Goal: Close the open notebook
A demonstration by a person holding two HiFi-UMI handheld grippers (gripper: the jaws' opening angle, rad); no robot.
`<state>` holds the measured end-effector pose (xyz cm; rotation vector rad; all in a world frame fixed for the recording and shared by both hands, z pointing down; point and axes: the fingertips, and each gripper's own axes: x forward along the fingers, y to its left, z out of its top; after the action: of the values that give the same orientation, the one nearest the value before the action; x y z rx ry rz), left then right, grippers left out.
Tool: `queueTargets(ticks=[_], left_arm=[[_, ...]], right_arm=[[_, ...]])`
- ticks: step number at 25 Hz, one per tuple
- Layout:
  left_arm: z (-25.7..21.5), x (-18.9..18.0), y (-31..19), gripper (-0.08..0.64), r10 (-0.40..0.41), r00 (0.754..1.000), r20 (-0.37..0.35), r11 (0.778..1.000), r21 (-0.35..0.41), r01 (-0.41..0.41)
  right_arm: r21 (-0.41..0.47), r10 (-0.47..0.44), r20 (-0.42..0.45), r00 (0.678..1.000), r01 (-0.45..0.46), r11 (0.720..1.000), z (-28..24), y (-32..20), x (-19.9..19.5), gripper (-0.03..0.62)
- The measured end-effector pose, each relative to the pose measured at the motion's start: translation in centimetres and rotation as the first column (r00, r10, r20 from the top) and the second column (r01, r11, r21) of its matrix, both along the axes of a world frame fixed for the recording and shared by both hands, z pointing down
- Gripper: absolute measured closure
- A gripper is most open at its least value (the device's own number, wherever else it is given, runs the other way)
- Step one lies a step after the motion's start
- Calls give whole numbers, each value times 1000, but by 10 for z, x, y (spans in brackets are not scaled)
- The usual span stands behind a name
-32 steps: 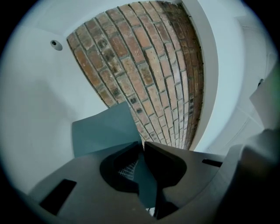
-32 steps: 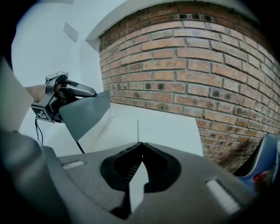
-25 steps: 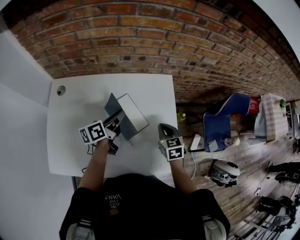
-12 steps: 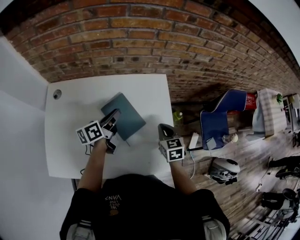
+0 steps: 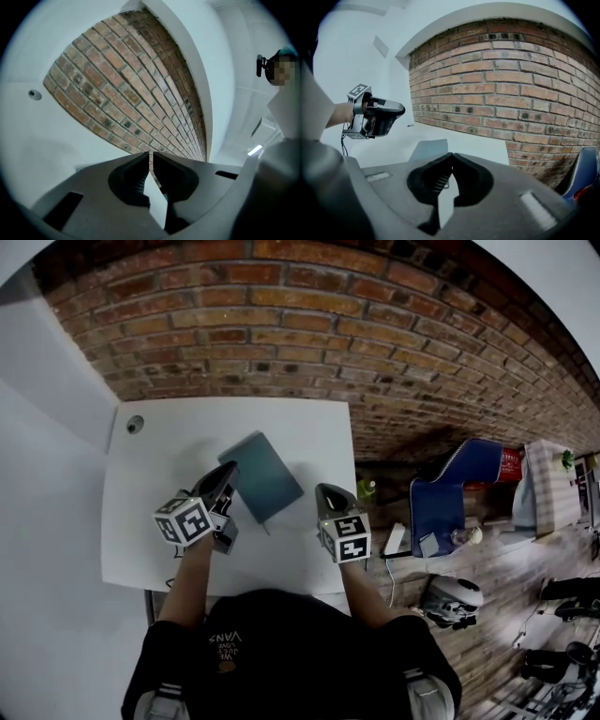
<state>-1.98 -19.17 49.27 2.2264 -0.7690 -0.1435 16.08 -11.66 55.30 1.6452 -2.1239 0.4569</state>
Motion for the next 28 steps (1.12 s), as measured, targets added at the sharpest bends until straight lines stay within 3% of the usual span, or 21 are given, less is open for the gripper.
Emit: queueTargets(ticks=[7, 28], left_arm=[[-27, -21, 16, 535, -51, 997, 61, 991, 123, 43], [-42, -61, 93, 549, -214, 959, 185, 954, 252, 164]], right_arm=[[79, -58, 23, 998, 56, 995, -34, -4, -18, 594], [250, -189, 66, 980, 167, 954, -100, 30, -37, 595]])
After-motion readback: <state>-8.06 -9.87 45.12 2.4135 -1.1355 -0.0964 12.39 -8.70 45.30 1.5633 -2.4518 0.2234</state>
